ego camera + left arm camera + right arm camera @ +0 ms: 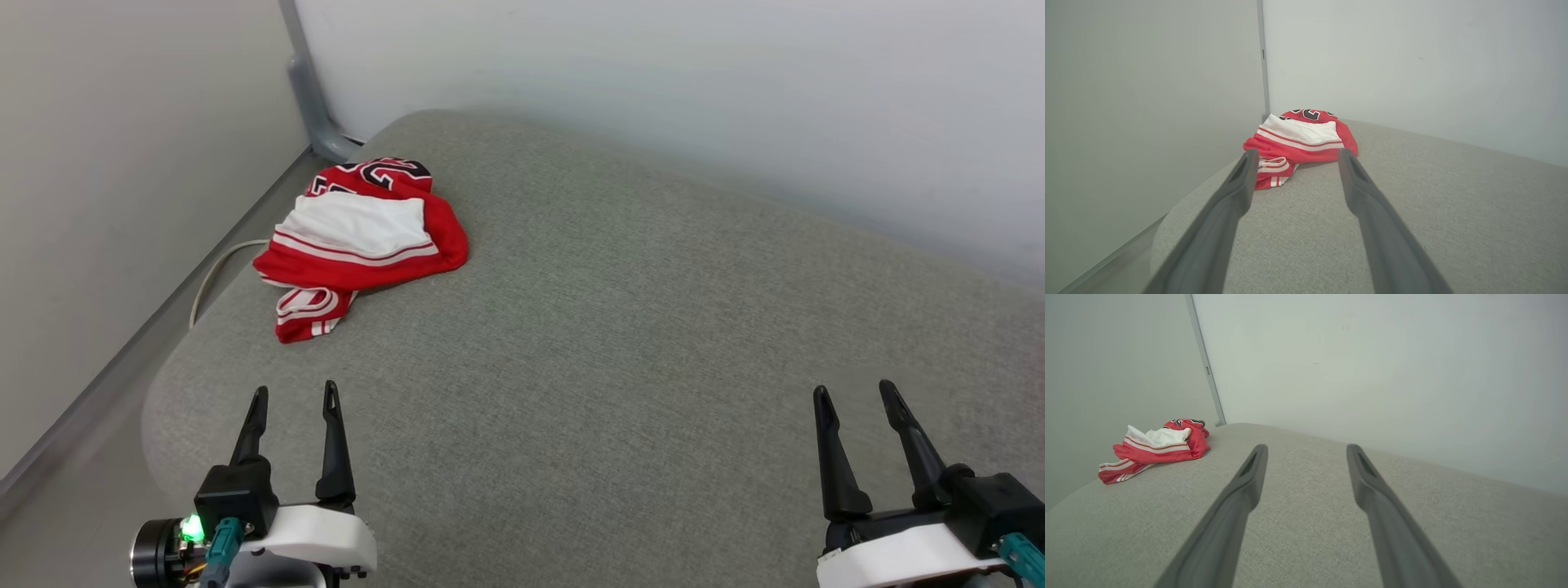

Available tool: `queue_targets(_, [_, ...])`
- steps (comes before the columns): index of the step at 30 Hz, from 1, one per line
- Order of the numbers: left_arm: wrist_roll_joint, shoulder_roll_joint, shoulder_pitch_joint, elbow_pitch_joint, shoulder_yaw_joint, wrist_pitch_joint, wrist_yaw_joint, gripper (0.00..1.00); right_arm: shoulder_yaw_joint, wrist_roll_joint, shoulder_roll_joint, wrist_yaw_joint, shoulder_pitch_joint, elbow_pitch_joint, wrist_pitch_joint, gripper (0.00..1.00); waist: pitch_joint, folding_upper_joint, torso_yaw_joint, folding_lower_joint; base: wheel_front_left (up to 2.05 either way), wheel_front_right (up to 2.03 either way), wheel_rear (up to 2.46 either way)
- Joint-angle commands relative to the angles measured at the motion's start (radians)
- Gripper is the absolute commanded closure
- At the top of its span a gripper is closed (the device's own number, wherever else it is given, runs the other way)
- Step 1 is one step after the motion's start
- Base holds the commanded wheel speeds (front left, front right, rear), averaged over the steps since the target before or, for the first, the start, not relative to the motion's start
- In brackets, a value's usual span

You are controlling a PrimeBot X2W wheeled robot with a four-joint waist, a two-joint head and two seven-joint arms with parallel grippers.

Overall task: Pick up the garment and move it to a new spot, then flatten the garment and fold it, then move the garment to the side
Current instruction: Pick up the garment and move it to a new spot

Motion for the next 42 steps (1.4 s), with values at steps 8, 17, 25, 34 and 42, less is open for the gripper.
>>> queue_targets(8, [-0.005,-0.001,0.000,0.001,0.004,-0.003,-0.005,0.00,0.008,0.004,0.002,-0.001,-0.010,0.002,-0.002,0.00,0.005,0.0000,0.022,0.0000,0.00,0.00,0.00])
queue_targets(17, [-0.003,-0.001,-0.052,0.012,0.041,-0.003,-0.031,0.00,0.017,-0.014,0.002,-0.001,-0.025,-0.005,-0.002,0.00,0.031,0.0000,-0.011,0.0000,0.00,0.00,0.00])
queue_targets(25, [-0.011,0.031,-0.231,0.030,0.147,-0.003,-0.112,0.00,0.014,-0.068,0.002,-0.001,-0.065,-0.031,-0.002,0.00,0.130,0.0000,-0.073,0.0000,0.00,0.00,0.00])
queue_targets(34, [-0.027,0.087,-0.491,0.063,0.270,-0.003,-0.167,0.00,0.023,-0.141,0.001,-0.001,-0.171,-0.094,-0.002,0.00,0.321,0.0000,-0.152,0.0000,0.00,0.00,0.00])
queue_targets(42, [-0.045,0.193,-0.689,0.177,0.302,-0.003,-0.209,0.00,0.024,-0.179,0.001,-0.001,-0.239,-0.165,-0.002,0.00,0.450,0.0000,-0.194,0.0000,0.00,0.00,0.00])
